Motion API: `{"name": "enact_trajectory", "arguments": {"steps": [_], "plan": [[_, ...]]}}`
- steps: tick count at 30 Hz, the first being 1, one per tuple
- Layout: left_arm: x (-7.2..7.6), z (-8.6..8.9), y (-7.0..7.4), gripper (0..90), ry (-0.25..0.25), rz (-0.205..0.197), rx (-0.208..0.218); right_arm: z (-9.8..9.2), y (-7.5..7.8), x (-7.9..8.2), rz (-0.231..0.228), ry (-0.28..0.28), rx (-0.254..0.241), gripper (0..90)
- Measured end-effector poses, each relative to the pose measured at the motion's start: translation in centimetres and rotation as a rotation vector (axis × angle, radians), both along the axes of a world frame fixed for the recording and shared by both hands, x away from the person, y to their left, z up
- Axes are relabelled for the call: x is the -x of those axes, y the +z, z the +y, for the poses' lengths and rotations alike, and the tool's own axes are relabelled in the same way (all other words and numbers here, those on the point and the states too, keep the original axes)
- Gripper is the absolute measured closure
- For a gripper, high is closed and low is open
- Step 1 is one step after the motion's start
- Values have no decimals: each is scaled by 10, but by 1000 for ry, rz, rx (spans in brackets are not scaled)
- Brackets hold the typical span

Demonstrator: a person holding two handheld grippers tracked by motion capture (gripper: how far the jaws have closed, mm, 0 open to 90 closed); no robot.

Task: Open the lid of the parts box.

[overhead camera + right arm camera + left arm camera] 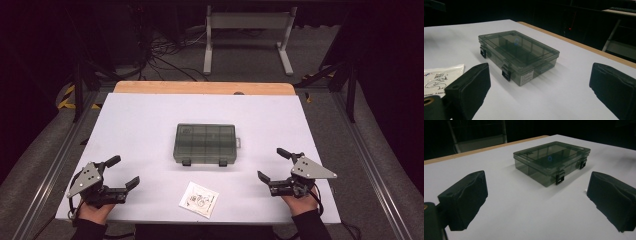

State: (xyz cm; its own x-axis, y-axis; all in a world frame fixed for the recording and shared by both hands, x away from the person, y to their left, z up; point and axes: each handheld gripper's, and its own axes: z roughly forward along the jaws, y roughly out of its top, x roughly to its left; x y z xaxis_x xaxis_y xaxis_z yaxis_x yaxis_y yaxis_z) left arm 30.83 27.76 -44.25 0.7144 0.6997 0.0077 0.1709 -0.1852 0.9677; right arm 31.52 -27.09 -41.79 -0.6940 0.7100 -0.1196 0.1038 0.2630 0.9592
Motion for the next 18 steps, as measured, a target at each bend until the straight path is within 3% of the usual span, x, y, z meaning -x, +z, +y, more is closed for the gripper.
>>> {"name": "enact_trajectory", "arguments": {"steps": [2, 6, 14, 16, 18], "plan": [[1, -1, 2, 39, -4, -11, -28, 0, 0, 1, -2, 1, 2, 42], [1, -1, 3, 30, -11, -26, -32, 0, 0, 1, -4, 3, 5, 42], [-1, 2, 2, 3, -17, -18, 31, 1, 1, 1, -5, 18, 3, 42], [0, 2, 4, 4, -21, -19, 10, 2, 1, 1, -6, 22, 4, 42], [0, 1, 4, 4, -23, -15, 15, 3, 1, 1, -8, 26, 7, 42]]}}
